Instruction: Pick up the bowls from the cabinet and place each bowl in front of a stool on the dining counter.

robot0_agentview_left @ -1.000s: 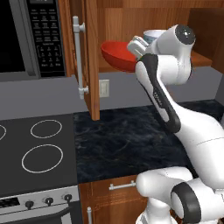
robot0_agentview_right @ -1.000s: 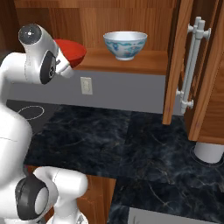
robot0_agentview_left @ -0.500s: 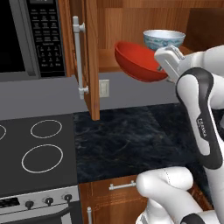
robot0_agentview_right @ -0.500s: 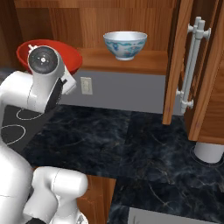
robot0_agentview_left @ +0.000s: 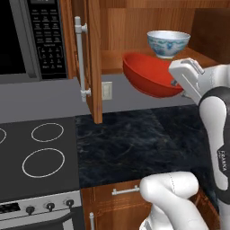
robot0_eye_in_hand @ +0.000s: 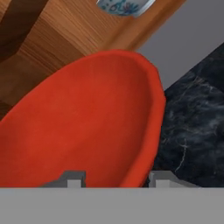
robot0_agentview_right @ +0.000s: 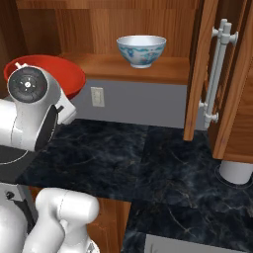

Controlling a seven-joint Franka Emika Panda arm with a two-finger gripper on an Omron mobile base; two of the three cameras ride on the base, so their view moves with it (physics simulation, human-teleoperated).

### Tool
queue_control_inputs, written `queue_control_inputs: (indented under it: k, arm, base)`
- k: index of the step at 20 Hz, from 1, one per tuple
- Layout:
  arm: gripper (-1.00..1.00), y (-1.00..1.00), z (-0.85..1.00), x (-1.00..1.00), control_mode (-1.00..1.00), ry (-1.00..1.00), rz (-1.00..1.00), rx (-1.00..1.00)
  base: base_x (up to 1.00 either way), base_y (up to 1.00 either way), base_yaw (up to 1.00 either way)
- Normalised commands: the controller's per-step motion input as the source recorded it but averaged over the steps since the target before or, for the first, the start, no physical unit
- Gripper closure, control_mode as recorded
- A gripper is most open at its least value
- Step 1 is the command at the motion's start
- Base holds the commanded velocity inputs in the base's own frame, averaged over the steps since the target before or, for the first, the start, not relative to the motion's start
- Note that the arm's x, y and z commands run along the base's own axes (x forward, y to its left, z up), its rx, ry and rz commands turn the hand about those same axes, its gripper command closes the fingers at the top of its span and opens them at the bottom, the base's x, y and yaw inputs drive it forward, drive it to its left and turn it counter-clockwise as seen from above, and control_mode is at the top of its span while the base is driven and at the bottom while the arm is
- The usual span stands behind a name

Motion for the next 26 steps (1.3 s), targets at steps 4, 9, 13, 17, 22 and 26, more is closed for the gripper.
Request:
queue_control_inputs:
  k: [4,9,13,17,22,26]
  arm:
    - [1.0,-0.07,0.0,-0.52,1.0,0.0,0.0,0.0]
    - [1.0,0.0,0.0,0.0,1.0,0.0,0.0,0.0]
    - [1.0,0.0,0.0,0.0,1.0,0.0,0.0,0.0]
    - [1.0,0.0,0.0,0.0,1.0,0.0,0.0,0.0]
    - [1.0,0.0,0.0,0.0,1.0,0.0,0.0,0.0]
    - [1.0,0.0,0.0,0.0,1.0,0.0,0.0,0.0]
  base:
    - [-0.16,0.0,0.0]
    - [-0.52,0.0,0.0]
    - [-0.59,0.09,0.11]
    - [-0.54,0.34,0.27]
    - [-0.44,0.49,0.45]
    - [-0.3,0.53,0.59]
